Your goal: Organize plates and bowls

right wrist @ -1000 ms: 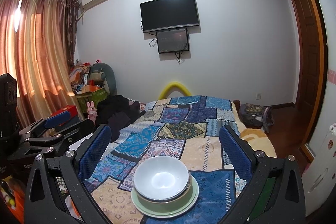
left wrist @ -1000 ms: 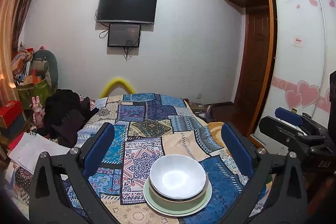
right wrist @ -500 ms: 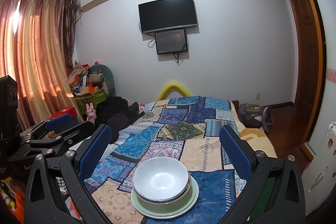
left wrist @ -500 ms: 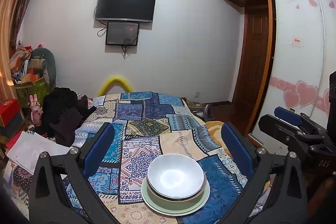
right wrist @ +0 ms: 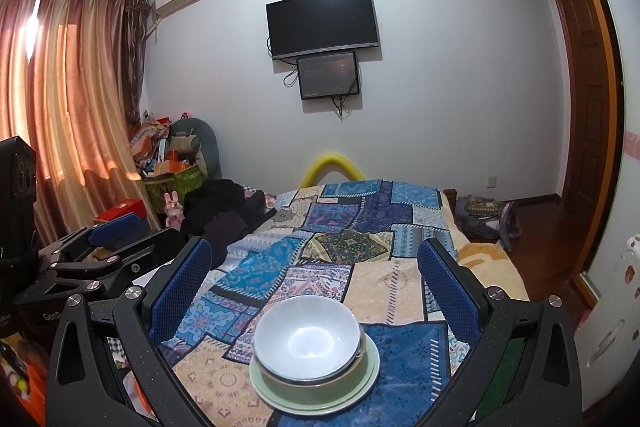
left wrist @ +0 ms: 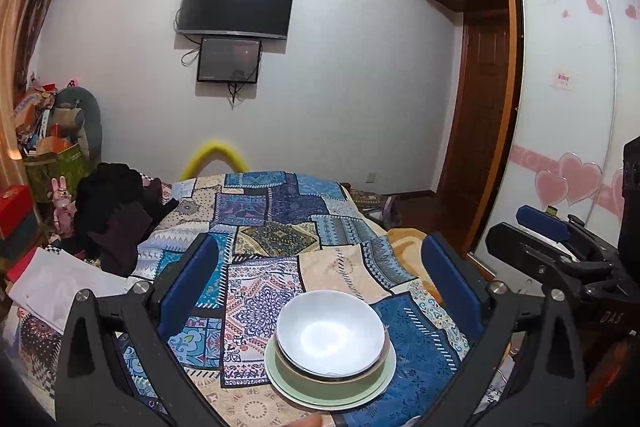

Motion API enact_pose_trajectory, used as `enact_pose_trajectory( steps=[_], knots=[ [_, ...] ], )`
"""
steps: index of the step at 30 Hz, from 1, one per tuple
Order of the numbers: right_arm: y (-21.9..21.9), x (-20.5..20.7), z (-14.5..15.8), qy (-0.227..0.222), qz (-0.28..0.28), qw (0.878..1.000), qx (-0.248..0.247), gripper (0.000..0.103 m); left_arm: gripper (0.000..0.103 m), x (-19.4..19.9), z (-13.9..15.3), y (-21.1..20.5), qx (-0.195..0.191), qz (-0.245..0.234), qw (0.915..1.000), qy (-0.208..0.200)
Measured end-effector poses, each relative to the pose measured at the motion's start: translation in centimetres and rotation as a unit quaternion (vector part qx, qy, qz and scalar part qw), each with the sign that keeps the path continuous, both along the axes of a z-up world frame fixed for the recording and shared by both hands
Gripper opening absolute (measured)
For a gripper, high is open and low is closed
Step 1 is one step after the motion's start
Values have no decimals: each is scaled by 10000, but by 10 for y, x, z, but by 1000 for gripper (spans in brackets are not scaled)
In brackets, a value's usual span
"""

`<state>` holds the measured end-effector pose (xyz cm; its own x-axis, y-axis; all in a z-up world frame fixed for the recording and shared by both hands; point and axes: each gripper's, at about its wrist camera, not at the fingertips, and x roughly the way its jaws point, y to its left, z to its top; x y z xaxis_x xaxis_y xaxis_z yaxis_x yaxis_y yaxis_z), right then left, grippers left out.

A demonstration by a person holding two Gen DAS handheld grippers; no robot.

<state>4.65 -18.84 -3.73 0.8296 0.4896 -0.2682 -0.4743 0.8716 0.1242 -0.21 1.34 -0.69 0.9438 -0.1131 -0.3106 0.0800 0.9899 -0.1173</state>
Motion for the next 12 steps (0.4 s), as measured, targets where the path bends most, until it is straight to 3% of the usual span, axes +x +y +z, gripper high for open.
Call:
enact_pose_trajectory(
  steps=[12],
  knots=[
    [3, 1, 0, 5, 27, 10000, -41, 103, 103, 1, -3, 2, -96, 27, 9999, 76]
  ],
)
